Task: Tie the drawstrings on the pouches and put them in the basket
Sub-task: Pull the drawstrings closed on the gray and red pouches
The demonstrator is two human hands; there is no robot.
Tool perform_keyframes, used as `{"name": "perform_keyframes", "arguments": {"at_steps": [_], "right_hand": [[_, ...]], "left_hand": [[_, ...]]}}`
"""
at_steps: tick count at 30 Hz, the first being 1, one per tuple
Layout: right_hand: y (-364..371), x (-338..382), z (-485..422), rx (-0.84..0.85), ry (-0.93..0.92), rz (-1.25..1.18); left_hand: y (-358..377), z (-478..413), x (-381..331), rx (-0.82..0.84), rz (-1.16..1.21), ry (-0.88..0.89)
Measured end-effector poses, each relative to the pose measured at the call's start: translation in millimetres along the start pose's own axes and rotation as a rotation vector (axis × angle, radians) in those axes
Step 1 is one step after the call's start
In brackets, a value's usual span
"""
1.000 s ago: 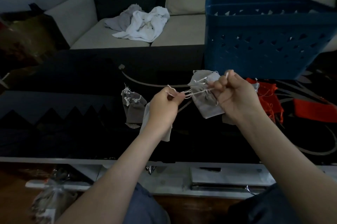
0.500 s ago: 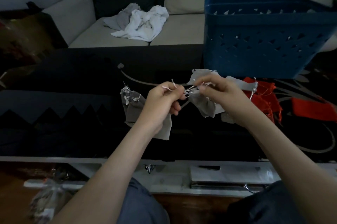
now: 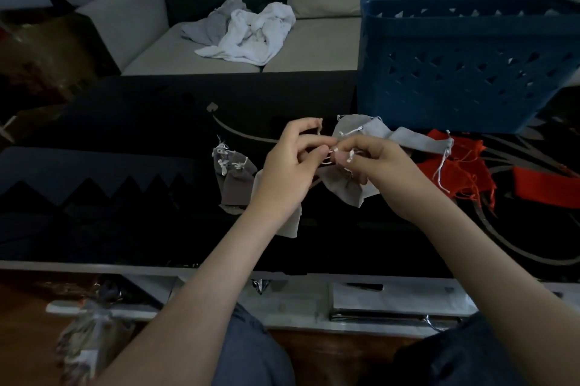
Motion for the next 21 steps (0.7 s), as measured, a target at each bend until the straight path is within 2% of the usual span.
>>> {"name": "perform_keyframes", "arguments": {"at_steps": [6, 11, 21], "right_hand": [[0, 3, -1, 0.009, -0.003, -0.140], [0, 2, 0, 0.009, 0.008, -0.158], [-5, 1, -1, -0.111, -0.008, -0.122]], "left_hand": [[-1, 0, -2, -0.012, -0.226, 0.050], [-1, 1, -6, -0.006, -0.241, 0.068], [12, 4, -12, 0.034, -0.382, 0.134]]}}
Point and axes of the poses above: each hand's wrist, its own z-axis away from the middle knuckle, its own y-axis out of the palm, x = y × z, the point moved 8 cm from there along -z, towards the middle knuckle, and after that the axes turned 3 degrees about -x, right-handed, at the moved point
